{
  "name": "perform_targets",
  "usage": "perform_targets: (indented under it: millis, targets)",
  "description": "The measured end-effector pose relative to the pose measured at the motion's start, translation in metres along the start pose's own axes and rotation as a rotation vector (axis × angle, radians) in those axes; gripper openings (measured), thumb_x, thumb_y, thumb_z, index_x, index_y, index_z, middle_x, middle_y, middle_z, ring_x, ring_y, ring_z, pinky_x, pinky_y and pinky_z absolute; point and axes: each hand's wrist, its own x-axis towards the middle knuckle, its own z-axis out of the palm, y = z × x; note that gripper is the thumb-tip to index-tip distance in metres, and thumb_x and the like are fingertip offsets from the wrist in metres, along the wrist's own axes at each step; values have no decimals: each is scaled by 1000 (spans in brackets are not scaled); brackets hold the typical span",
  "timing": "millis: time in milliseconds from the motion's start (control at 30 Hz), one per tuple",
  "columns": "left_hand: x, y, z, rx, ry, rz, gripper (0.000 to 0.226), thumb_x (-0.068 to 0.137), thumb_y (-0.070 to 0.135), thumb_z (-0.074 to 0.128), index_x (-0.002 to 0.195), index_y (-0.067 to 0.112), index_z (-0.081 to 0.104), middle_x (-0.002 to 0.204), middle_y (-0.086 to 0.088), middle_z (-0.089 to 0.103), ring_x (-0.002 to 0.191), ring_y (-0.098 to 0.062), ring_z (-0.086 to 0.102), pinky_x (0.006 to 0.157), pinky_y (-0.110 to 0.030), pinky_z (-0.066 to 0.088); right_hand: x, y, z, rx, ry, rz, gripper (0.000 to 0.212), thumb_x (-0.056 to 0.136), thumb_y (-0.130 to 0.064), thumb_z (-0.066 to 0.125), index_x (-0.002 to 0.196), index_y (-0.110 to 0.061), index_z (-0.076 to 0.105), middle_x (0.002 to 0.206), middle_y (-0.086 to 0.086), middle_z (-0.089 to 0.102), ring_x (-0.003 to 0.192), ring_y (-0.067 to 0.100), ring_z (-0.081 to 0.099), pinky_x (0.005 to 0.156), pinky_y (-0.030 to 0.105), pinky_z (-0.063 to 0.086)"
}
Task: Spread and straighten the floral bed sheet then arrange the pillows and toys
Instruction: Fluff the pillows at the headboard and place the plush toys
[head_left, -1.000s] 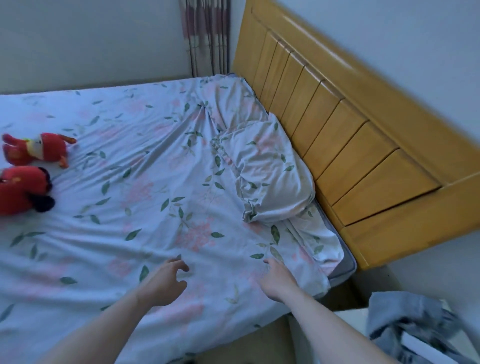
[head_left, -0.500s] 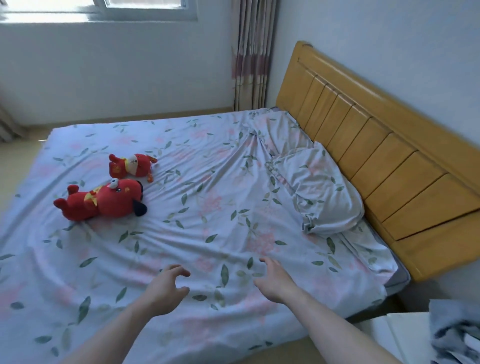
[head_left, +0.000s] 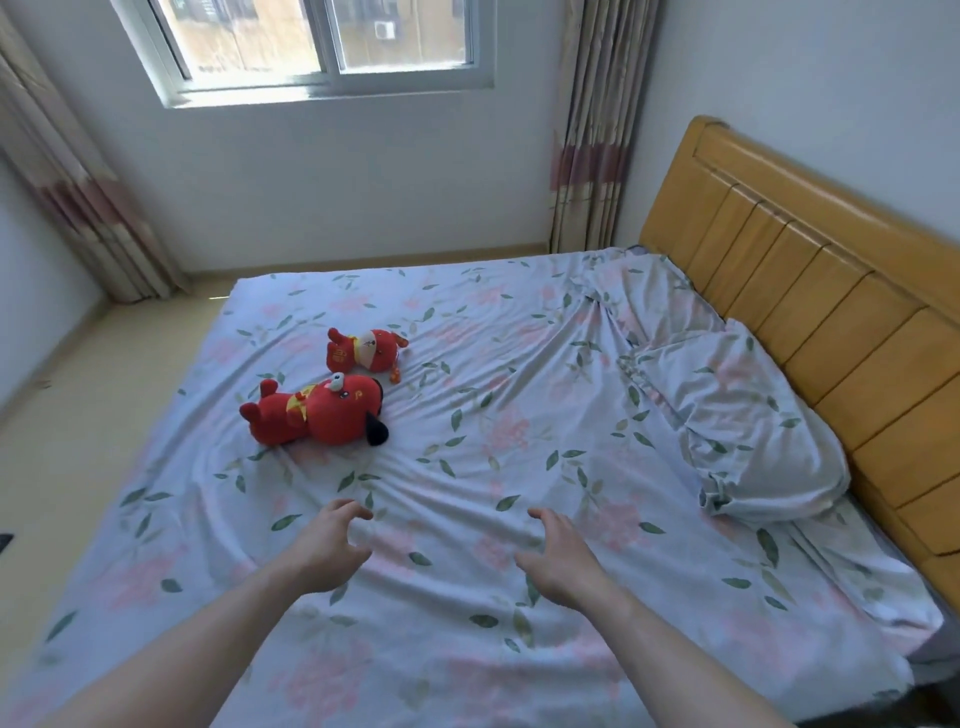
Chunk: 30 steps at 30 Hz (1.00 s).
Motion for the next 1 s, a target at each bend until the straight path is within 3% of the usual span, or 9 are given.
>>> perform_targets:
  millis: [100, 200, 400, 500, 767, 867, 1000]
  targets:
    - [17, -21, -23, 43, 11, -25, 50, 90, 30, 67, 138, 29, 52, 154, 6, 32, 110, -12, 56, 91, -28, 50, 11, -20, 14, 28, -10, -4, 68, 93, -38, 53, 155, -29, 27, 159, -6, 25, 120, 16, 52, 90, 33, 50]
    - [38, -47, -44, 116, 22, -55, 53, 90, 29, 66, 141, 27, 50, 156, 4, 30, 128, -18, 50, 102, -30, 47, 27, -41, 24, 24, -5, -17, 65, 94, -37, 55, 153, -29, 30, 158, -6, 26, 113, 14, 53, 94, 34, 51]
    - [103, -105, -86, 219, -4, -95, 59, 89, 30, 64, 145, 25, 47, 155, 3, 30, 117, -15, 56, 98, -27, 46, 83, -78, 60, -9, 19, 1, 66, 95, -37, 55, 155, -27, 28, 160, -6, 25, 133, 18, 47, 106, 34, 44]
    - [146, -140, -93, 261, -18, -98, 60, 87, 30, 62, 145, 26, 46, 153, 4, 32, 123, -17, 54, 99, -28, 47, 119, -92, 89, -21, 28, 53, 65, 95, -37, 54, 154, -28, 28, 160, -7, 25, 135, 18, 45, 106, 34, 43]
    - [342, -264, -74, 313, 23, -26, 59, 82, 31, 62, 139, 25, 47, 148, 1, 35, 120, -25, 53, 98, -38, 51, 305, -88, 216, -32, 95, 147, 68, 98, -34, 52, 159, -23, 23, 163, -4, 21, 146, 18, 32, 114, 31, 33]
    - [402, -296, -56, 337, 90, -35, 79, 80, 49, 71, 148, 24, 41, 153, -2, 30, 124, -29, 51, 100, -44, 51, 357, -62, 266, -36, 84, 203, 70, 98, -38, 53, 160, -25, 23, 167, -4, 16, 151, 19, 25, 118, 33, 30]
    - [462, -318, -36, 369, 148, -85, 116, 59, 72, 78, 154, 28, 28, 157, -3, 20, 126, -34, 45, 94, -49, 53, 404, -14, 326, -90, -19, 316, 68, 96, -37, 52, 159, -30, 27, 169, 1, 10, 151, 29, 26, 117, 35, 34]
